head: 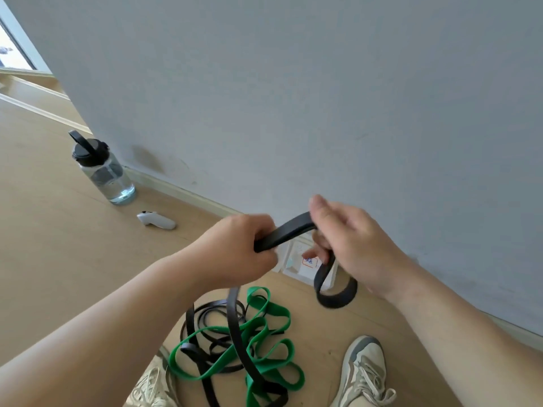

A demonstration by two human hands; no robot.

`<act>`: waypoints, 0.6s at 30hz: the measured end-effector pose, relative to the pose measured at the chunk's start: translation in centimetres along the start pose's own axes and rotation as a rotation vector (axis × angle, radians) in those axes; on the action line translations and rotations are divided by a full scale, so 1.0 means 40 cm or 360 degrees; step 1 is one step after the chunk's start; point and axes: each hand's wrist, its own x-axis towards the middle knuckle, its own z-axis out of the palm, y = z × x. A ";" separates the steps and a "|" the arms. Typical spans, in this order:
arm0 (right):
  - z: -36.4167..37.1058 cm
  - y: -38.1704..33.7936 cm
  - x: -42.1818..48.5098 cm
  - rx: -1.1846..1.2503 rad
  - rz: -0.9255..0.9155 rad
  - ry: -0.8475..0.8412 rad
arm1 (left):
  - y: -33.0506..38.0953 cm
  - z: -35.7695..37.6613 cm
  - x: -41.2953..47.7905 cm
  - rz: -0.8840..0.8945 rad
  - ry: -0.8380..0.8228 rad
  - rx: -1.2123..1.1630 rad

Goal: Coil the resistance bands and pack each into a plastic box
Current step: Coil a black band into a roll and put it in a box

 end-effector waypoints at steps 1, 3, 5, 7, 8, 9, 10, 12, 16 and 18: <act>-0.006 -0.010 0.000 0.0233 0.0045 0.0025 | -0.015 0.010 0.000 -0.0095 -0.0141 0.0078; -0.028 -0.016 -0.003 0.0390 0.0155 0.0089 | -0.040 0.032 0.000 -0.0211 -0.0339 0.0153; -0.056 0.002 0.000 0.0062 0.0232 0.0208 | -0.047 0.031 0.005 -0.0208 -0.0297 0.0155; -0.091 0.028 0.005 -0.0446 0.0311 0.0267 | -0.031 0.006 0.009 -0.0183 -0.0073 0.0056; -0.105 0.039 0.005 -0.0623 0.0363 0.0226 | -0.012 -0.011 0.006 -0.0142 0.0088 -0.0074; -0.116 0.048 0.004 -0.0721 0.0430 0.0154 | 0.012 -0.029 0.000 -0.0068 0.0253 -0.0257; -0.123 0.054 0.001 -0.0717 0.0492 0.0055 | 0.039 -0.045 -0.010 0.0020 0.0385 -0.0473; -0.120 0.049 -0.010 -0.0551 0.0512 -0.0148 | 0.086 -0.064 -0.035 0.0130 0.0502 -0.0837; -0.084 0.015 -0.029 -0.0128 0.0111 -0.0114 | 0.095 -0.034 -0.023 0.0080 0.0387 -0.0638; -0.057 0.007 -0.031 0.0022 -0.0027 -0.0108 | 0.104 -0.007 -0.018 0.0078 0.0336 -0.0544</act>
